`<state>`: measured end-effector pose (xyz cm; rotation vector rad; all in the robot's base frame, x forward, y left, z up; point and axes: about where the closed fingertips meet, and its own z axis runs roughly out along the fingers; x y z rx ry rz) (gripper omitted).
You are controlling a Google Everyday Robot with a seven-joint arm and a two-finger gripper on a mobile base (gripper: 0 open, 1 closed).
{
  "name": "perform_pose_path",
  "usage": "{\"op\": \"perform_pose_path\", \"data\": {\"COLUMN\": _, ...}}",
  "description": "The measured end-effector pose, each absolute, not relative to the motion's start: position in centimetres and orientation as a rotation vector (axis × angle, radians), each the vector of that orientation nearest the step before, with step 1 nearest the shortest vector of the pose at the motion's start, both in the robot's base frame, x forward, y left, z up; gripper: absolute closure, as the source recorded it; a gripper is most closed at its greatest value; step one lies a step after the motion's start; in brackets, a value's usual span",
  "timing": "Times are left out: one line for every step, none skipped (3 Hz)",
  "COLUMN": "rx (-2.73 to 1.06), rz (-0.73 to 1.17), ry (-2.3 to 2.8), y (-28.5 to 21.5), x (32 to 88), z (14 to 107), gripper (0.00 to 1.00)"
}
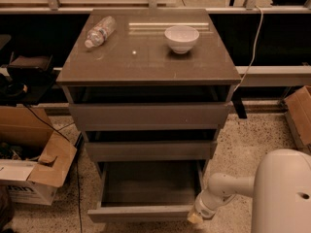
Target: Close bottom drawer
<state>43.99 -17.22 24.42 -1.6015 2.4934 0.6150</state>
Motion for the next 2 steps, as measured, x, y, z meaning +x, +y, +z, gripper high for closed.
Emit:
{"op": "perform_pose_path", "data": {"rx": -1.539, "rz": 0.666, "ry": 2.529, "y": -16.8, "x": 44.7, "z": 21.4, "gripper": 1.00}}
{"op": "perform_pose_path", "data": {"rx": -1.491, "rz": 0.657, "ry": 2.592, "y": -16.6, "x": 46.1, "z": 19.4, "gripper": 1.00}}
